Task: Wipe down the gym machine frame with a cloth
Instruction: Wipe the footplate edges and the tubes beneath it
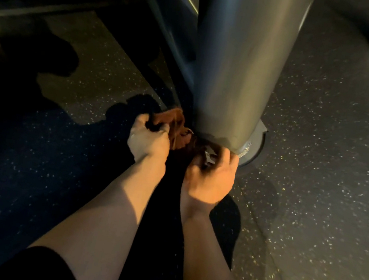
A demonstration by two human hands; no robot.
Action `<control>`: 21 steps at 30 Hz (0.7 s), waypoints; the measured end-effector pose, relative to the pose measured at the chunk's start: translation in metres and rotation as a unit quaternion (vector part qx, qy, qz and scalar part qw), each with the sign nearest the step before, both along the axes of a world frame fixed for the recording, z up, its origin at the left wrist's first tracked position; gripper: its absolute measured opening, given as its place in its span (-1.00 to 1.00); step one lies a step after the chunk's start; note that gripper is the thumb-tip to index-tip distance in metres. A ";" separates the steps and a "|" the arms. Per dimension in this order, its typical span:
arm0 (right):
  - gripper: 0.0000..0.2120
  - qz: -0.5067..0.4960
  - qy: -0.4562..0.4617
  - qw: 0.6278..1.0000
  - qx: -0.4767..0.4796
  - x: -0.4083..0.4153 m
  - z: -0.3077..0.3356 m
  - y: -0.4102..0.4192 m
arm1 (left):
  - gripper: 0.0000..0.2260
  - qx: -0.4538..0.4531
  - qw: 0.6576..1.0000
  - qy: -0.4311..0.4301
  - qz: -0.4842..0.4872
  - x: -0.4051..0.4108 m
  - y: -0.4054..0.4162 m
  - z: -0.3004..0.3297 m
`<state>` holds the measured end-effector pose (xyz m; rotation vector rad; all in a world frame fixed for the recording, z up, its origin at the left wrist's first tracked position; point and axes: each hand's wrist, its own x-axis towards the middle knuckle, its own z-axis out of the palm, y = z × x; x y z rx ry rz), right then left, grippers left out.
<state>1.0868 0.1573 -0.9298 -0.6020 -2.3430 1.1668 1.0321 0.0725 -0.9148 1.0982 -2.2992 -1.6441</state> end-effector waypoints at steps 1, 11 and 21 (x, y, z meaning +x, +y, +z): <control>-0.74 -0.017 -0.007 1.000 -0.015 0.001 -0.001 0.002 | -0.63 0.000 0.999 0.011 -0.030 -0.002 0.007 0.001; -0.71 0.004 0.002 0.987 -0.161 0.001 -0.006 0.025 | -0.65 -0.078 0.971 -0.027 -0.223 0.014 0.051 -0.001; -0.64 -0.119 0.069 0.977 -0.165 -0.001 -0.013 0.032 | -0.70 0.067 0.973 -0.001 -0.219 0.040 0.076 0.009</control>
